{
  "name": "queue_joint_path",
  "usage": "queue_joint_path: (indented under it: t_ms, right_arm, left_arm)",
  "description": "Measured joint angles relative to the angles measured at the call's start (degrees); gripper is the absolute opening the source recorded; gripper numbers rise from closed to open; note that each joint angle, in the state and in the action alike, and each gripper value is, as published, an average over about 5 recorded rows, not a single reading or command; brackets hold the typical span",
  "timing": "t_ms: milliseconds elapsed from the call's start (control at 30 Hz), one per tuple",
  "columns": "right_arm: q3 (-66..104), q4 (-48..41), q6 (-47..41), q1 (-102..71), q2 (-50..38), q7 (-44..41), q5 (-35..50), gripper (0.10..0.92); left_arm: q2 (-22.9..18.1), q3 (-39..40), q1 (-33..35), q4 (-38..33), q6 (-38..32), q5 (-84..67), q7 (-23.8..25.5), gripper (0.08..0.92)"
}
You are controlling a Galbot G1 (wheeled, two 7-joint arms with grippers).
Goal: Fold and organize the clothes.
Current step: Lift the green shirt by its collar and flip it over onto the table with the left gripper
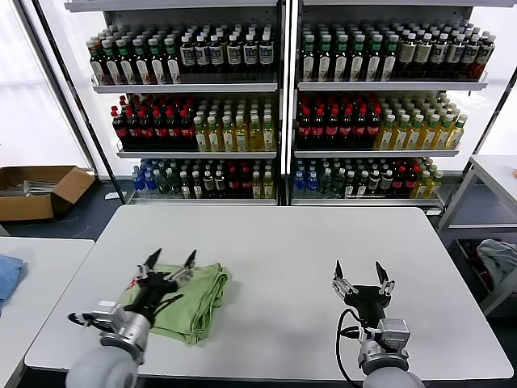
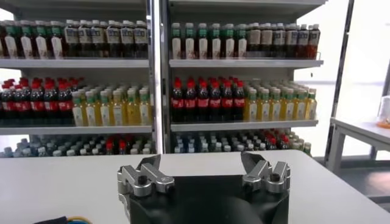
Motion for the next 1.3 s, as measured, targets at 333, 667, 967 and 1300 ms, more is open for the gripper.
queue_joint_path:
  t_ms: [333, 667, 967, 1300]
  right_arm:
    - [-1.63, -0.55, -0.64, 1.52, 0.17, 0.14, -0.27, 0.823]
    - [-2.61, -0.62, -0.64, 1.57, 0.61, 0.14, -0.68, 0.823]
    - [-3.25, -1.12, -0.39, 1.27, 0.93, 0.10, -1.01, 0.823]
    - [-3.77, -0.76, -0.37, 1.10, 1.17, 0.09, -1.19, 0.823]
  left_arm:
    - [3.61, -6.17, 0.33, 6.97, 0.61, -1.43, 1.85, 0.823]
    - [5.48, -6.51, -1.32, 12.26, 0.81, -1.89, 3.98, 0.823]
    - [5.69, -5.97, -1.69, 16.58, 0.35, -1.32, 5.33, 0.823]
    - [5.76, -4.64, -2.00, 19.68, 0.25, -0.47, 6.88, 0.697]
